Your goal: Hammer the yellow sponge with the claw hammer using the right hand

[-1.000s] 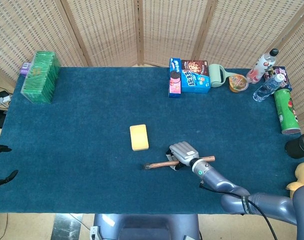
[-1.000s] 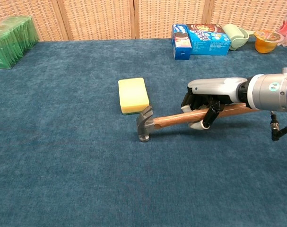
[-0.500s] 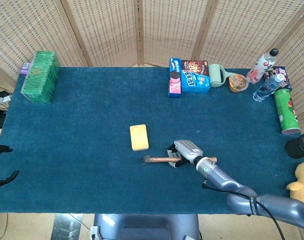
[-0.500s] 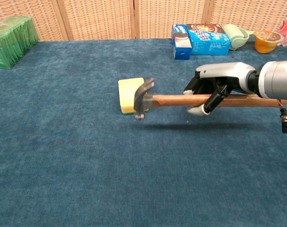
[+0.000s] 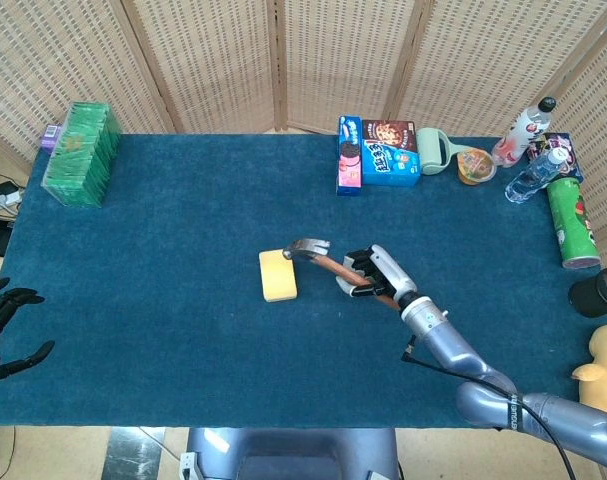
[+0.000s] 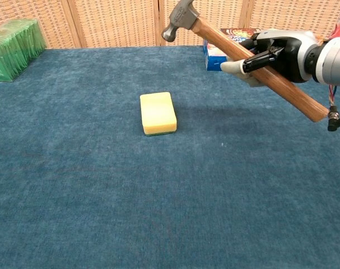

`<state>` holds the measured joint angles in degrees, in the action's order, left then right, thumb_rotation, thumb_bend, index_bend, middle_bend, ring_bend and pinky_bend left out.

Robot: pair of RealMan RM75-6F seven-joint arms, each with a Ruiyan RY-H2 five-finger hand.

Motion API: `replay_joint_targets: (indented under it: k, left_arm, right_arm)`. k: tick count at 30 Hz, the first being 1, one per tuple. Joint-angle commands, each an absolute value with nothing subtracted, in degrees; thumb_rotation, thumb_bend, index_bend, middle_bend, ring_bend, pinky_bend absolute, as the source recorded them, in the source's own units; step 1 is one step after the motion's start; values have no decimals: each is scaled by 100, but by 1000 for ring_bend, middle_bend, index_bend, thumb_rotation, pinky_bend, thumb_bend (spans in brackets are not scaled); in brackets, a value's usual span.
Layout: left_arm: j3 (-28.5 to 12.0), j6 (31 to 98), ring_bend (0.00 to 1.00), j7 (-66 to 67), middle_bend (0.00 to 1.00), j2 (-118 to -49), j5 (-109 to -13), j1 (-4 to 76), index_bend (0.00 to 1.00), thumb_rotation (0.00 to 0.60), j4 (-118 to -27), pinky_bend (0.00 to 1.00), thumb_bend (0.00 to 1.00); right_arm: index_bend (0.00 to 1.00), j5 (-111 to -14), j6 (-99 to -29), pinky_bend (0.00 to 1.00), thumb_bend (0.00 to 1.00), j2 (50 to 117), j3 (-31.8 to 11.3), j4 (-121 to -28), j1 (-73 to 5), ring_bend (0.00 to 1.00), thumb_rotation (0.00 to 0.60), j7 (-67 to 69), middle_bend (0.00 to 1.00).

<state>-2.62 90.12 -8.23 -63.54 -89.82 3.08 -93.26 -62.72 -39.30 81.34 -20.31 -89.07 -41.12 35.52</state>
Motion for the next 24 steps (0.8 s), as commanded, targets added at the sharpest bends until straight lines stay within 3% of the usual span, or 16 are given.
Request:
replay_joint_targets:
  k: [1,16,24]
  left_arm:
    - [-233,8987,109,-704,289,-6342,-9016,322,317,600,-9429,102,218]
    - [-228,8910,109,-658,289,-6325,-8878,314,317,600,-9499,102,218]
    - [-219,8909,109,-760,290,-6308,-8823,283,316,600,-9442,102,219]
  right_arm:
    - [847,-6251,-3855,1000,486,8221,-2092,-8760,-4192,1000,600,3554,994]
    - [866,-6121,-3737,1000,487,8679,-1983,-8088,-4545,1000,600,3019,1000]
    - [866,-5926,-3759,1000,487,9172,-1658,-7605,-5004,1000,600,1697,1000]
